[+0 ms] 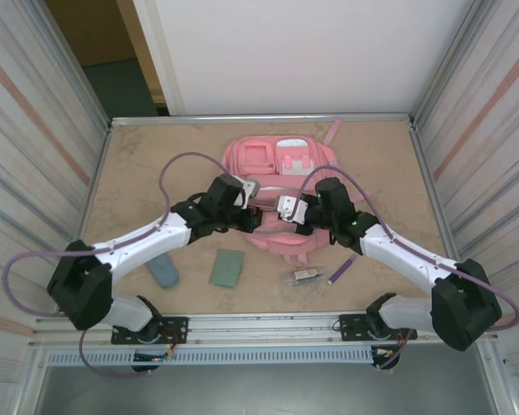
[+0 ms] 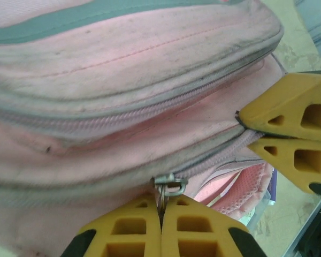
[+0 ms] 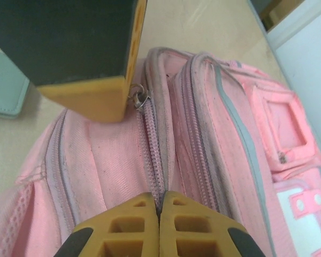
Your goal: Pack the student bag
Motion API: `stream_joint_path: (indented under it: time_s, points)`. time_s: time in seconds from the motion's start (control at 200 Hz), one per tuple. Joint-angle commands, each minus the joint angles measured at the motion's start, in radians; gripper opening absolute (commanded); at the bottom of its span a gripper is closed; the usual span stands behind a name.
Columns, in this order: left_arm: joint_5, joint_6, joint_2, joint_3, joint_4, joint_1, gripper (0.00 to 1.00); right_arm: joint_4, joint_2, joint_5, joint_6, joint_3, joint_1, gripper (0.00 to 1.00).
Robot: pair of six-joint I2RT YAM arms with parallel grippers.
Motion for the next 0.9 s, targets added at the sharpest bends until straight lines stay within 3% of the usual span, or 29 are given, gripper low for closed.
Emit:
stream_joint_path:
  time_s: [0.0,0.16,0.316,0.541,0.727,0.892]
  points:
    - [-0.218,0.057,-0.09,-0.077,-0.157,0.078,0.0,-0.005,-0.07,0.047,-0.066,-0.028,-0.046,0.0]
    - [-0.138,0.146,-0.033,-0.05,-0.239,0.143,0.0,0.015,-0.106,-0.006,-0.119,-0.056,-0.061,0.0]
    - [-0.116,0.205,-0.009,-0.018,-0.246,0.144,0.0,0.022,-0.121,-0.004,-0.173,-0.071,-0.061,0.0]
    - [-0.273,0.248,-0.005,0.004,-0.333,0.165,0.0,0.015,-0.131,0.06,-0.222,-0.096,-0.06,0.0]
    - [-0.29,0.238,-0.028,0.003,-0.352,0.179,0.0,0.03,-0.134,0.086,-0.227,-0.115,-0.061,0.0]
    - [-0.293,0.211,-0.031,0.006,-0.421,0.249,0.0,0.054,-0.143,0.105,-0.225,-0.128,-0.071,0.0]
